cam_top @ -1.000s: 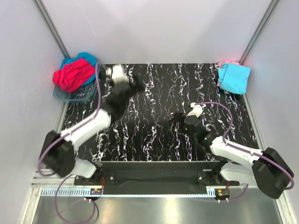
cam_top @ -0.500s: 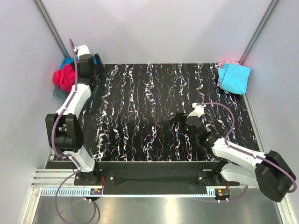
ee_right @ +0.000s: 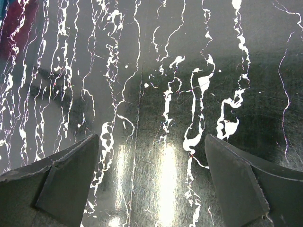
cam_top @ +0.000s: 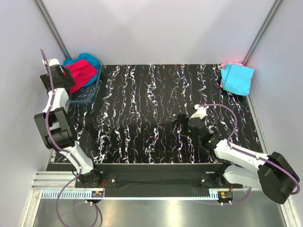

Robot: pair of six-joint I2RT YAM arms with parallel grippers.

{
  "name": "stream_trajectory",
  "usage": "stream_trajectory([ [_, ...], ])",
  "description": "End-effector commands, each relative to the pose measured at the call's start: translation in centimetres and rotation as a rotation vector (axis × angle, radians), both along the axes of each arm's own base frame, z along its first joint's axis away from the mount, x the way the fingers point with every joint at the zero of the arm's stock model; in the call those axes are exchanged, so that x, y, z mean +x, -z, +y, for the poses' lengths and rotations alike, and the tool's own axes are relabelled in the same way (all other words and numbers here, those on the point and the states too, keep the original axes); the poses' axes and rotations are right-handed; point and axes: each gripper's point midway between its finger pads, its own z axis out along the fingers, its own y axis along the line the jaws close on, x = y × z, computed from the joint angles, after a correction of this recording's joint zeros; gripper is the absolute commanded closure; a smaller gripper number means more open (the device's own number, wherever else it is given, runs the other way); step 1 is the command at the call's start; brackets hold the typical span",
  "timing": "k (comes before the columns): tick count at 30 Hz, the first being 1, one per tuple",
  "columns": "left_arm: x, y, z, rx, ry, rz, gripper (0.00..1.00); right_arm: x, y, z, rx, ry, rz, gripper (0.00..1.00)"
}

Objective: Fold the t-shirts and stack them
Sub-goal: Grab the tshirt from the pile

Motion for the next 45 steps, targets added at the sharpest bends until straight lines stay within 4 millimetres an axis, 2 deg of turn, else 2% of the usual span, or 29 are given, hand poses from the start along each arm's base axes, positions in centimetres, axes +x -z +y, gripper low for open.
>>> stream_trajectory([
  [1, 2.8, -1.5, 0.2, 0.042, 0.109, -0.094, 0.02, 0.1, -1.0, 0.4, 0.034, -0.001, -0.032, 0.0],
  [3, 4.0, -1.8, 0.3, 0.045, 0.128, -0.127, 0.01, 0.1, -1.1, 0.4, 0.038, -0.003, -0.034, 0.0],
  [4, 4.6, -0.9, 0.4, 0.037, 0.129, -0.12, 0.01, 0.0, -1.1, 0.5, 0.037, -0.005, -0.033, 0.0],
  [5, 5.4, -1.7, 0.6, 0.047, 0.131, -0.145, 0.01, 0.1, -1.0, 0.5, 0.036, -0.003, -0.032, 0.0],
  [7, 6.5, -0.5, 1.1, 0.043, 0.131, -0.133, 0.01, 0.1, -0.9, 0.6, 0.031, -0.007, -0.027, 0.0],
  [8, 7.4, -1.5, 1.3, 0.05, 0.142, -0.151, 0.01, 0.1, -0.8, 0.6, 0.028, -0.008, -0.027, 0.0],
  [9, 8.2, 0.1, 1.3, 0.036, 0.153, -0.126, 0.01, 0.2, -0.9, 0.7, 0.029, -0.013, -0.027, 0.0],
  [11, 9.5, -0.7, 1.6, 0.042, 0.162, -0.148, 0.01, 0.2, -1.0, 0.7, 0.029, -0.012, -0.029, 0.0],
  [12, 10.0, 0.7, 1.8, 0.032, 0.165, -0.127, 0.01, 0.1, -0.8, 0.6, 0.027, -0.01, -0.027, 0.0],
  [17, 11.8, 1.6, 3.0, 0.065, 0.158, -0.108, 0.01, 0.1, -1.5, 0.3, 0.037, -0.001, -0.051, 0.0],
  [19, 12.2, 3.3, 3.1, 0.06, 0.163, -0.083, 0.01, 0.0, -1.7, 0.1, 0.043, 0.005, -0.06, 0.0],
  [21, 12.5, 4.5, 2.9, 0.049, 0.182, -0.064, 0.07, -0.1, -1.8, 0.0, 0.052, 0.002, -0.067, 0.0],
  [23, 12.4, 5.5, 2.8, 0.048, 0.192, -0.04, 0.46, -0.1, -2.1, 0.0, 0.058, 0.005, -0.078, 0.0],
  [24, 12.2, 5.6, 3.0, 0.052, 0.181, -0.036, 0.7, 0.0, -1.9, 0.0, 0.053, 0.005, -0.075, 0.0],
  [25, 12.0, 5.7, 3.2, 0.044, 0.162, -0.039, 1.0, 0.0, -1.8, 0.0, 0.05, 0.003, -0.073, 0.0],
  [26, 11.6, 6.2, 3.0, 0.033, 0.152, -0.032, 1.0, 0.0, -1.8, 0.1, 0.048, 0.002, -0.07, 0.0],
  [29, 11.6, 3.5, 1.8, 0.001, 0.171, -0.132, 1.0, 0.2, -1.6, 0.5, 0.044, -0.006, -0.06, 0.0],
  [30, 11.5, 0.7, 1.1, 0.007, 0.181, -0.187, 1.0, 0.2, -1.4, 0.5, 0.042, -0.008, -0.052, 0.0],
  [32, 11.7, -1.9, -0.7, -0.033, 0.205, -0.272, 1.0, 0.2, -1.1, 0.8, 0.041, -0.019, -0.043, 0.0],
  [33, 11.6, -5.3, -2.1, -0.031, 0.235, -0.335, 1.0, 0.2, -0.9, 1.0, 0.039, -0.026, -0.035, 0.0],
  [34, 11.7, -6.9, -3.2, -0.05, 0.242, -0.372, 1.0, 0.3, -0.9, 1.1, 0.04, -0.028, -0.034, 0.0],
  [35, 11.9, -8.8, -4.8, -0.063, 0.295, -0.406, 1.0, 0.3, -0.8, 1.2, 0.038, -0.033, -0.031, 0.0],
  [36, 11.6, -12.2, -7.2, -0.058, 0.34, -0.461, 1.0, 0.2, -0.7, 1.3, 0.035, -0.035, -0.027, 0.0],
  [38, 11.1, -15.9, -9.9, -0.072, 0.392, -0.513, 1.0, 0.3, -0.7, 1.2, 0.032, -0.034, -0.025, 0.0],
  [39, 10.5, -18.7, -12.4, -0.075, 0.437, -0.553, 1.0, 0.3, -0.7, 1.3, 0.033, -0.033, -0.025, 0.0],
  [42, 8.2, -24.1, -17.7, -0.113, 0.537, -0.634, 1.0, 0.3, -0.7, 1.2, 0.032, -0.029, -0.028, 0.0],
  [43, 7.5, -25.2, -19.2, -0.144, 0.553, -0.661, 1.0, 0.3, -0.6, 1.1, 0.033, -0.026, -0.023, 0.0],
  [44, 6.8, -24.8, -21.7, -0.182, 0.579, -0.657, 1.0, 0.3, -0.6, 1.1, 0.032, -0.025, -0.024, 0.0],
  [45, 5.0, -26.5, -23.1, -0.21, 0.593, -0.701, 1.0, 0.3, -0.8, 1.2, 0.036, -0.027, -0.025, 0.0],
])
